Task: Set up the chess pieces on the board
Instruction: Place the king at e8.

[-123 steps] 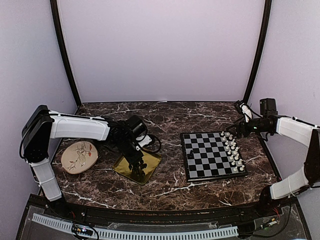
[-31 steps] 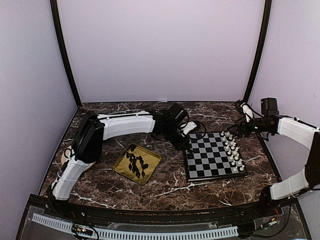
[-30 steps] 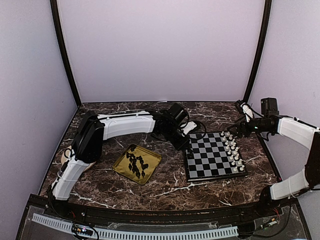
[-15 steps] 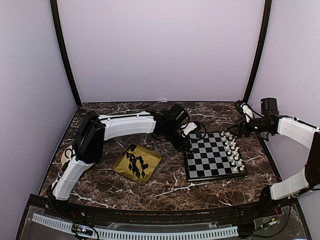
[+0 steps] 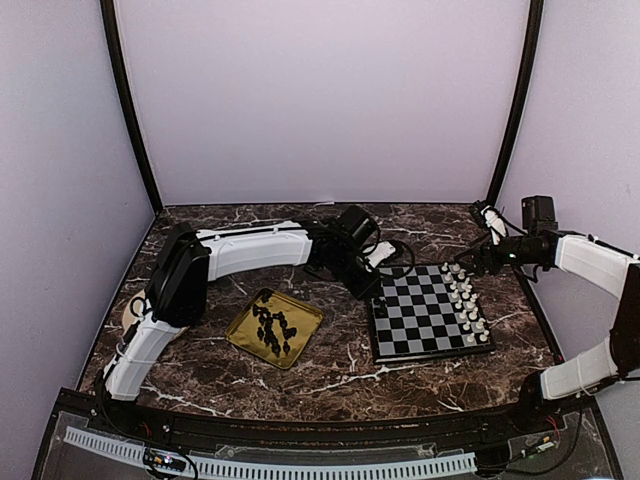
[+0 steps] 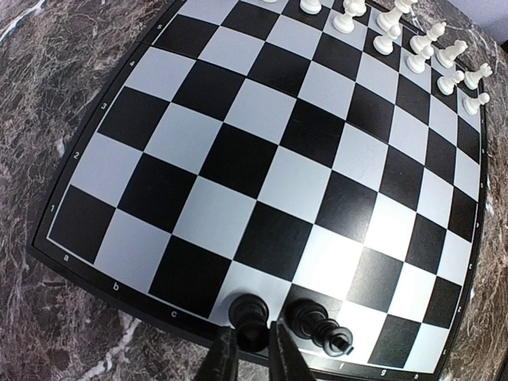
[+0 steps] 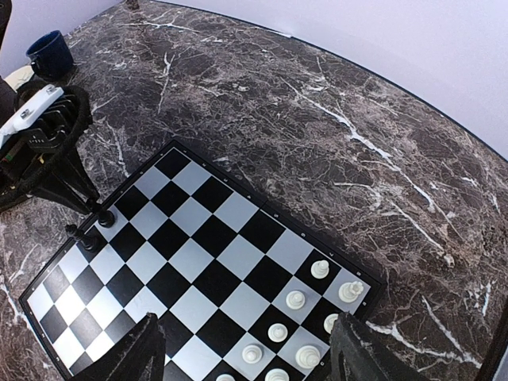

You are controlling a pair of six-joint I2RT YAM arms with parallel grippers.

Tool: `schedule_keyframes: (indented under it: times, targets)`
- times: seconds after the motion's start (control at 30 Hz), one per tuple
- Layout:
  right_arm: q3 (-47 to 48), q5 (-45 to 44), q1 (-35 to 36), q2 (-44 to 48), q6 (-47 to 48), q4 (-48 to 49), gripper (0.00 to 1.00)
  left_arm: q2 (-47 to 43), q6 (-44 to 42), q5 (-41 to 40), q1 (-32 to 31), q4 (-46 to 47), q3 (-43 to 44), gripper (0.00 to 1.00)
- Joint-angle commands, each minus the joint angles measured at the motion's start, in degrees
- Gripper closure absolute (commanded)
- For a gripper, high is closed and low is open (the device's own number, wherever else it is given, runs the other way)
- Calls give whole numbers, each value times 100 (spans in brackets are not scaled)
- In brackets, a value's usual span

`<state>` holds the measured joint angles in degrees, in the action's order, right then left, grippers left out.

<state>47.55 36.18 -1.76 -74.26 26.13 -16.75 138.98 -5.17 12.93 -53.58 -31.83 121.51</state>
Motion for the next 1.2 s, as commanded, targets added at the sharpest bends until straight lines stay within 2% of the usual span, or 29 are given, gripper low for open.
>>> schedule_keyframes:
  times: [0.0,0.6,0.87,1.07,1.17]
  targets:
    - [35,-38,36,34,53,59,28,44,-20,133,-38,-87,196,85]
    - [81,-29,41,-56,85,-12,28,121,16,179,-47,-78,206,84]
    - [79,-28,36,-62,84,-4,29,-47,142,-43,-47,-218,330,68]
    - [83,-23,40,-63,91,-21,29,-534,1,-33,-47,-510,407,64]
    - [71,-15,38,-59,90,-19,28,-903,-130,-338,-43,-838,292,63]
